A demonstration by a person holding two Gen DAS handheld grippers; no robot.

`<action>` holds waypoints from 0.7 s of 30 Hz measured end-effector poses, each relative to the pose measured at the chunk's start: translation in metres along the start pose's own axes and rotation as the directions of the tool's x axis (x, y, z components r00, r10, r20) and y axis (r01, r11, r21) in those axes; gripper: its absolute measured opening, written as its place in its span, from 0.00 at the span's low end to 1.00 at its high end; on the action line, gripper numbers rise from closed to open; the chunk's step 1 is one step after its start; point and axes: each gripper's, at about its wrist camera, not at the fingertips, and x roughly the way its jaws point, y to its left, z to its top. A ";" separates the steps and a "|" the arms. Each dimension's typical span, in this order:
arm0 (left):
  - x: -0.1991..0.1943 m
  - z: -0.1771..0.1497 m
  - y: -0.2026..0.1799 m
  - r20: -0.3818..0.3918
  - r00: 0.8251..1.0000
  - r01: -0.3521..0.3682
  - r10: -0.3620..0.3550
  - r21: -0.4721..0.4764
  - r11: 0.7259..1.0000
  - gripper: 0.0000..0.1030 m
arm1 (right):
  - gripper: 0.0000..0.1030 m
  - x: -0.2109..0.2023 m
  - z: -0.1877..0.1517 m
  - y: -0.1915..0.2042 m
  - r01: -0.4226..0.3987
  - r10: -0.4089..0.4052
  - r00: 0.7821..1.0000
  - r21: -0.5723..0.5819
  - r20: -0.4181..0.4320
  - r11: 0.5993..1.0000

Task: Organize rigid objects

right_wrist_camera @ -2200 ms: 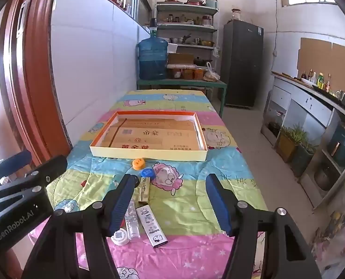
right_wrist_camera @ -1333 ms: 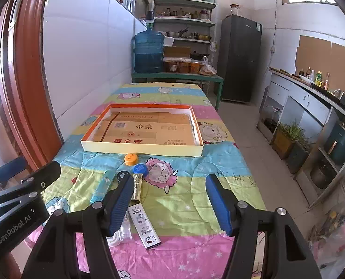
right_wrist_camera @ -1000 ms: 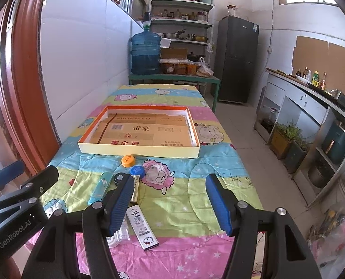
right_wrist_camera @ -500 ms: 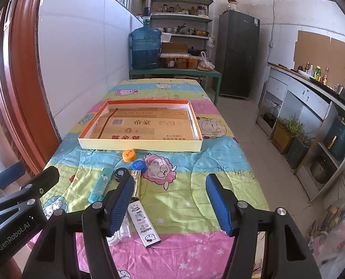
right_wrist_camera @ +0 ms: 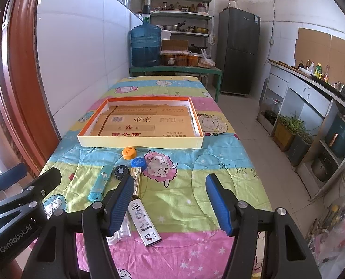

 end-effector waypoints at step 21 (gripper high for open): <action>0.004 -0.003 0.004 -0.013 1.000 -0.001 0.001 -0.009 1.000 0.70 | 0.62 0.002 -0.001 0.002 -0.010 0.010 1.000 -0.002 -0.008 1.000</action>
